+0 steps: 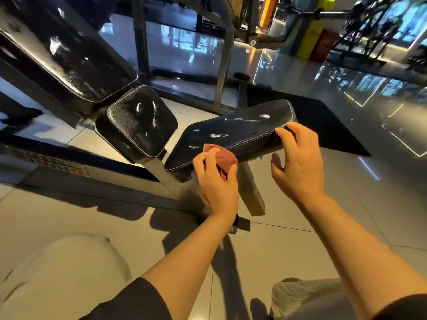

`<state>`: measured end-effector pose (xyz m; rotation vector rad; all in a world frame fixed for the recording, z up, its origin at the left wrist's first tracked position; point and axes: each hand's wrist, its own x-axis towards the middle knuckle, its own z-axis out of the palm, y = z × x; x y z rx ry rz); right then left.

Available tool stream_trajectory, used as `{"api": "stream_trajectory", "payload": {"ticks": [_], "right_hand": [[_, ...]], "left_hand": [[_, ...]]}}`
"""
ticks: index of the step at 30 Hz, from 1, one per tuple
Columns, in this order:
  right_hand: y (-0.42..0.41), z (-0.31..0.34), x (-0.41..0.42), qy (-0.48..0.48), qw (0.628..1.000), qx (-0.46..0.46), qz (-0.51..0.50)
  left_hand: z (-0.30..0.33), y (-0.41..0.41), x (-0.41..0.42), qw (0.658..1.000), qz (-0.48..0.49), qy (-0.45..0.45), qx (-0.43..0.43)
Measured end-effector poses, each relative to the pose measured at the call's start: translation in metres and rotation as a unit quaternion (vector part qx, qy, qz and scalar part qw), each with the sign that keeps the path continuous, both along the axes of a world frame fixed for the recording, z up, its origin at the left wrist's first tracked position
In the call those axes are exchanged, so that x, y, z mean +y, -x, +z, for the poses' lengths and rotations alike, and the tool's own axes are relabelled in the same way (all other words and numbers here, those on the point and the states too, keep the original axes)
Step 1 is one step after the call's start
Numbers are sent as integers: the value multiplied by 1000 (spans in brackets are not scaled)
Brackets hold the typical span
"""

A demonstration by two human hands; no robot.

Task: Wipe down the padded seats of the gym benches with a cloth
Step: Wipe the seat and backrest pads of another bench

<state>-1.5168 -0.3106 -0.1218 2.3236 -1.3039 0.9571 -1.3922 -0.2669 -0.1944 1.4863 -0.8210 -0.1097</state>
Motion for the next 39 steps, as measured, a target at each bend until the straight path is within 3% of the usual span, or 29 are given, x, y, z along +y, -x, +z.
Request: {"api": "stream_trajectory", "payload": {"ticks": [3,7,11,23,26,35,39], "right_hand": [[5,1,1,-10,1000,7,9],[11,0,-2,-21,1000,1,11],[18,4,-6,-31,999,-21,18],[25,13,-15,-118,976,-171,62],[27,11,-18,-130,972,-189,53],[30,22,-18,-172,950,-255,62],[32,23,-20,-185,941,-275,68]], "left_hand": [[19,14,-8,1000,-27,-7,-10],[20,16,-7,994,-65,4,-86],[7,7,0,998,-12,2,-60],[29,43,-15,994,-44,19,-100],[31,48,-18,996,-35,13,-76],[47,62,-29,993,-10,29,-112],[57,69,-32,987,-55,48,-142]]}}
